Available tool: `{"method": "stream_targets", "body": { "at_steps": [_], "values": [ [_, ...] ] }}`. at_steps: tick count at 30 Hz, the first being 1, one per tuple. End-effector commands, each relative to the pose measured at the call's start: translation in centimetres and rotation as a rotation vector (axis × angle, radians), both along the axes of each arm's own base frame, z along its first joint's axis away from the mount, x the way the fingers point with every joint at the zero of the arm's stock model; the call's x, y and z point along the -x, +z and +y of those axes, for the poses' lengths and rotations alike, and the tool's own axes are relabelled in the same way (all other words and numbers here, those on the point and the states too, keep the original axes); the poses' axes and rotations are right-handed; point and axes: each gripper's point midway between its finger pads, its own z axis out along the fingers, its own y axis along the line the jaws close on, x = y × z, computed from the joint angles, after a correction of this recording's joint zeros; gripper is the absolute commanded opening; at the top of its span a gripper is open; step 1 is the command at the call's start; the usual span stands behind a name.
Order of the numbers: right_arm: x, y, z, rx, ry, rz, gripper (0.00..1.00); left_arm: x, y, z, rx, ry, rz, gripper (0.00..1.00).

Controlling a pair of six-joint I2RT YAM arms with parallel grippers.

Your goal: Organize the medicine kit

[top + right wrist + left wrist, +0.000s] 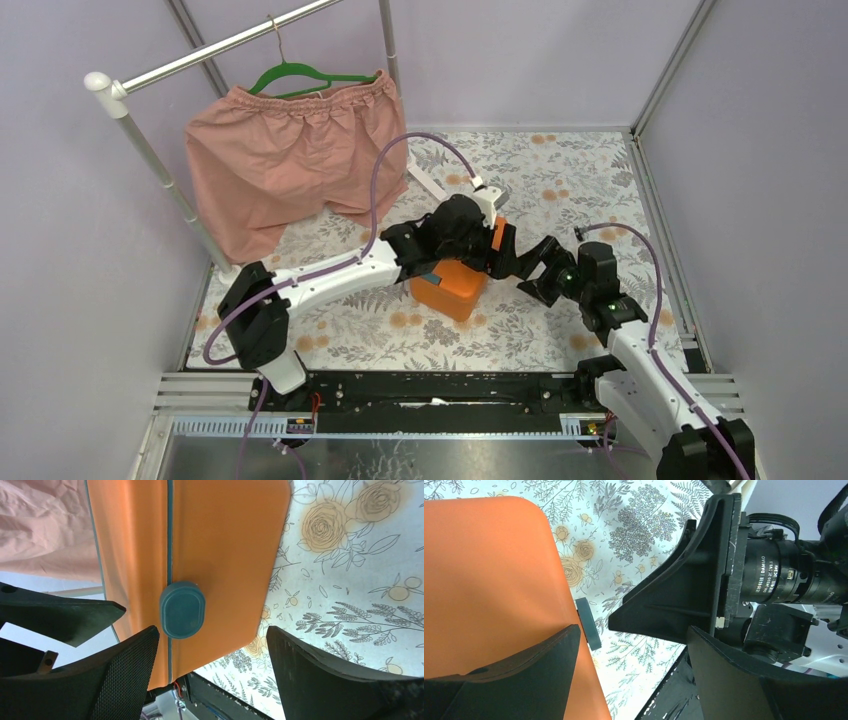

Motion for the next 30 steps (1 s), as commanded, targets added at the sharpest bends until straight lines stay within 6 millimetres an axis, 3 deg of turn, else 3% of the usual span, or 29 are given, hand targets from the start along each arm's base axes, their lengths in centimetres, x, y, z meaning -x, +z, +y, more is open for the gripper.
{"method": "stream_targets", "body": {
  "at_steps": [1,5,8,14,18,24,30],
  "values": [
    [-1.0,2.4,-1.0,0.033,-0.059,-0.074,0.88,-1.0,3.6,1.3,0.0,0.032,-0.018,0.87],
    [-1.0,1.9,-2.5,0.089,-0.136,-0.056,0.88,-3.2,7.4,3.1,0.059,0.092,-0.066,0.88],
    [-0.6,1.2,-3.9,0.179,-0.176,0.002,0.88,-5.8,7.7,6.6,0.049,0.197,-0.072,0.89],
    [0.3,-0.4,-5.3,0.376,-0.095,0.173,0.89,-11.5,2.3,17.2,-0.132,0.524,-0.002,0.89],
    [0.0,-1.2,-5.1,0.405,-0.058,0.212,0.94,-12.8,-1.4,22.2,-0.279,0.67,0.047,0.89],
    [-0.3,-2.0,-3.4,0.45,0.018,0.244,1.0,-12.3,-5.7,25.6,-0.507,0.734,0.09,0.89],
    [-1.0,-3.4,-1.8,0.56,0.081,0.273,1.0,-11.1,-9.6,25.6,-0.638,0.642,0.175,0.88]
  ]
}}
